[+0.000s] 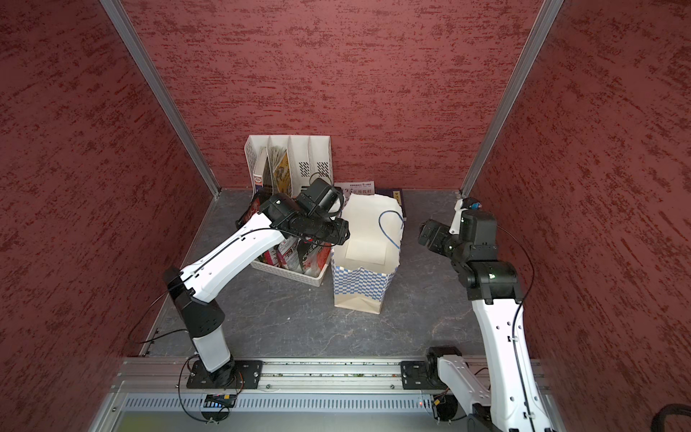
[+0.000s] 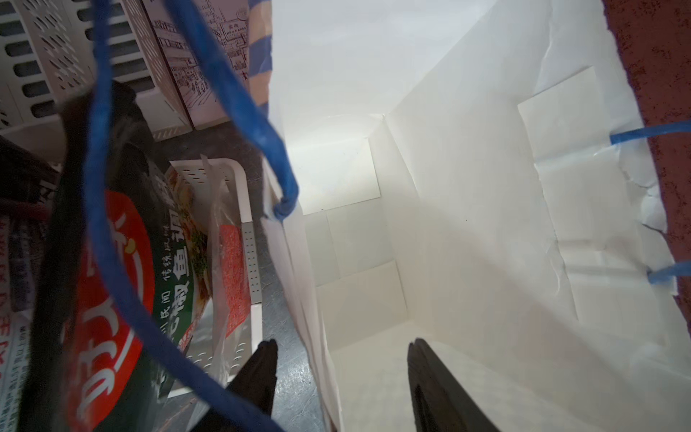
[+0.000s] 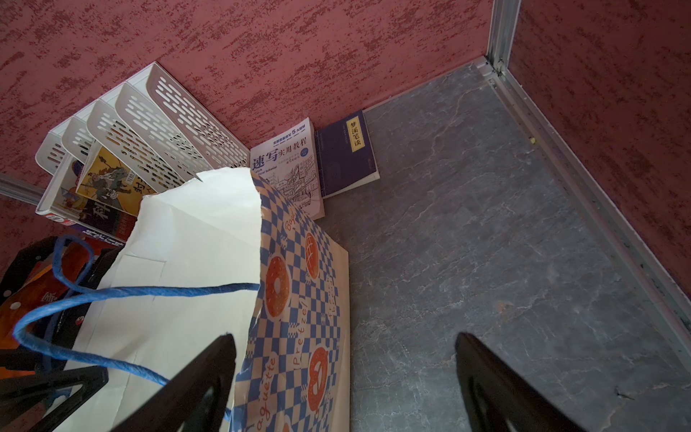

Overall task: Place the condiment packets inside the bag
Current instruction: Pick up the paper bag from the center of the board.

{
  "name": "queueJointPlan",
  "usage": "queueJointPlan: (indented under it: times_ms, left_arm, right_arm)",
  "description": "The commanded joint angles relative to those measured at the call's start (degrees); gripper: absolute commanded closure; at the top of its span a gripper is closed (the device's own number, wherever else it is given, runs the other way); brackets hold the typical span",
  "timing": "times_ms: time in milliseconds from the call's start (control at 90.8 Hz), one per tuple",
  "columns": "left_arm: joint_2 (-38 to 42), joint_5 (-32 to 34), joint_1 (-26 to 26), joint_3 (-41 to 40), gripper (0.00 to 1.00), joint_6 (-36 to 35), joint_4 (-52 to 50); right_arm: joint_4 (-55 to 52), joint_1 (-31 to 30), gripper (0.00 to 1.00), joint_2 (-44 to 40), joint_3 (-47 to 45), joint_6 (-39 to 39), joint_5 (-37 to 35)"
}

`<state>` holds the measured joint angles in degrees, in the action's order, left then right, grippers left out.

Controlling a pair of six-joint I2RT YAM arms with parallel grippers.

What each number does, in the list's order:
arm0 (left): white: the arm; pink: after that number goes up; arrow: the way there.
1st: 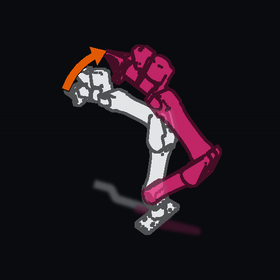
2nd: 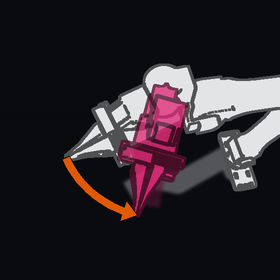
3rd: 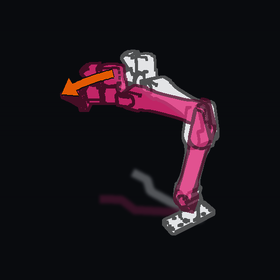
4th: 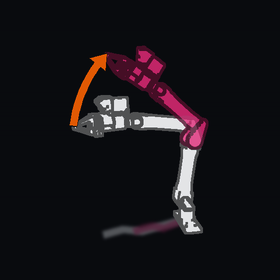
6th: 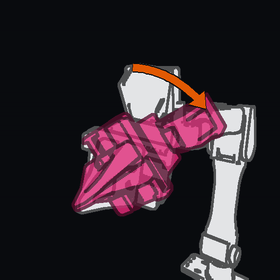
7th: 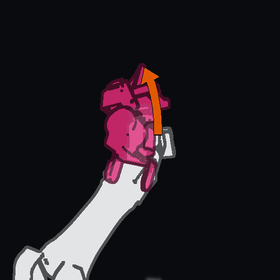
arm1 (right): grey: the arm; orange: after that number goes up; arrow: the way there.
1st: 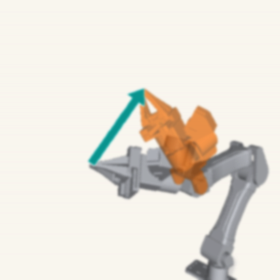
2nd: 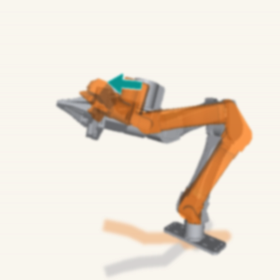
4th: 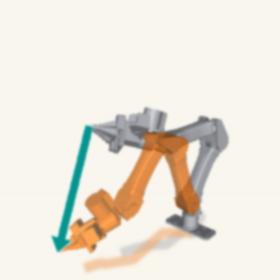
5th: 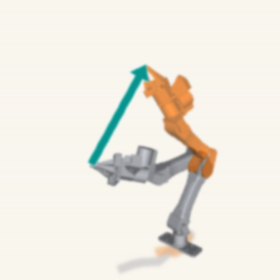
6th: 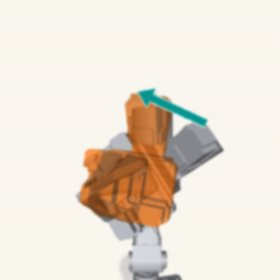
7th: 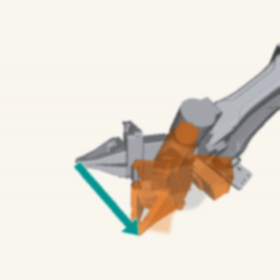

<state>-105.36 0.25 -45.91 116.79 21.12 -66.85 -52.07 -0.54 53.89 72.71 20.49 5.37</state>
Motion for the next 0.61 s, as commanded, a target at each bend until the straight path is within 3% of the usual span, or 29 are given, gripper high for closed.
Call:
queueJointPlan:
  times_ms: [0, 110, 408, 595]
  left_arm:
    - [-1.5, -0.5, 0.3, 3.2, 0.44, -0.6, -0.3]
    - [-3.9, 0.0, 0.4, 5.3, 0.50, -1.1, -1.9]
    - [-4.0, -0.2, 0.8, 6.3, 1.00, -1.0, -1.8]
    - [0.0, -8.7, 2.6, 1.6, 1.00, 1.8, 5.8]
  right_arm:
    - [1.7, 0.2, 0.04, -0.8, -1.3, 0.5, -1.2]
    - [1.9, 0.1, 0.05, -1.0, -2.0, 0.6, -1.4]
    - [2.4, 0.2, 0.04, -1.0, -2.6, 0.6, -3.3]
    - [2.3, 0.1, 0.05, -2.2, -3.4, 0.7, -7.1]
